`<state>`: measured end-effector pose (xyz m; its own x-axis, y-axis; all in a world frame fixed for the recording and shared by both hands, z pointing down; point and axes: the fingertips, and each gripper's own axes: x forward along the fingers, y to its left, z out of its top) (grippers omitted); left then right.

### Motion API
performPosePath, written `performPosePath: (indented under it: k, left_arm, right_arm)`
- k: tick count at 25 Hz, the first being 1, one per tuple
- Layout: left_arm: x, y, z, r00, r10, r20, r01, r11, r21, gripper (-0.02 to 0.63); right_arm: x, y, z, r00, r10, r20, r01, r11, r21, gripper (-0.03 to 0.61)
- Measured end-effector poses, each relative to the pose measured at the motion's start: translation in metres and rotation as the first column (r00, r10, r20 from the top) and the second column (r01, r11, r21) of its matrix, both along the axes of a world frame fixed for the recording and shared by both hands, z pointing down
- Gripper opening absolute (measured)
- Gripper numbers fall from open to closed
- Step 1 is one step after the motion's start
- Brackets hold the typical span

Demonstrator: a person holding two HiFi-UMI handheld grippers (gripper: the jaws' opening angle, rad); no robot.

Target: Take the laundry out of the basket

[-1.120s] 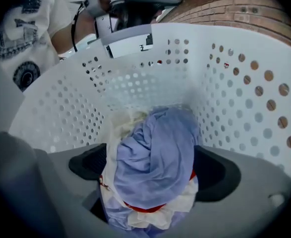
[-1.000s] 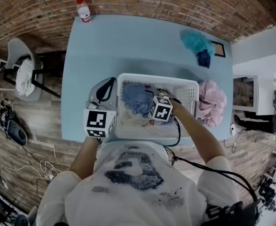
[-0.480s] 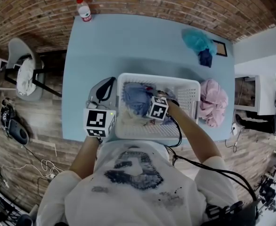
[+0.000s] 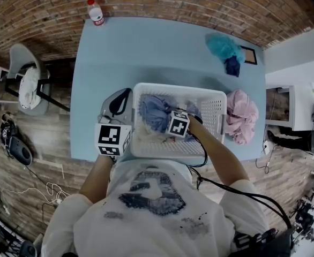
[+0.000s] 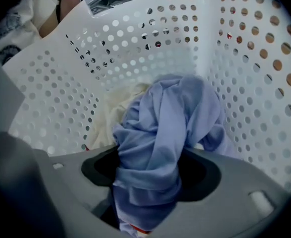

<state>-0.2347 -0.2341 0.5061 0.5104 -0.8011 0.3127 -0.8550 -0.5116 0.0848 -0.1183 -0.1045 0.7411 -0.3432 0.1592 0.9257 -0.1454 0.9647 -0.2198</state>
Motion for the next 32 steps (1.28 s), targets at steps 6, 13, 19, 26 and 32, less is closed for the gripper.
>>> performPosePath:
  k: [6, 13, 19, 26, 32]
  left_arm:
    - [-0.002, 0.002, -0.001, 1.0, -0.003, -0.004, 0.003, 1.0, 0.001, -0.008]
    - [-0.006, 0.004, -0.005, 1.0, -0.014, -0.01, 0.014, 1.0, 0.01, -0.008]
    - [-0.008, 0.011, -0.004, 1.0, -0.018, -0.016, 0.018, 1.0, 0.003, -0.008]
    - [-0.008, 0.019, -0.012, 0.999, -0.018, -0.028, 0.019, 1.0, 0.019, -0.008]
    - [-0.004, 0.03, -0.018, 0.999, -0.012, -0.038, 0.013, 1.0, 0.025, -0.009]
  right_arm:
    - [-0.002, 0.008, -0.003, 0.999, 0.023, 0.033, -0.021, 0.998, -0.064, 0.202]
    - [0.008, 0.005, -0.016, 0.967, 0.241, 0.088, -0.218, 0.952, -0.214, 0.165]
    - [0.007, -0.004, -0.042, 0.918, 0.36, 0.168, -0.311, 0.915, -0.258, 0.161]
    - [0.007, -0.017, -0.081, 0.823, 0.495, 0.28, -0.422, 0.861, -0.284, 0.16]
    - [0.006, -0.029, -0.128, 0.673, 0.62, 0.405, -0.526, 0.785, -0.327, 0.158]
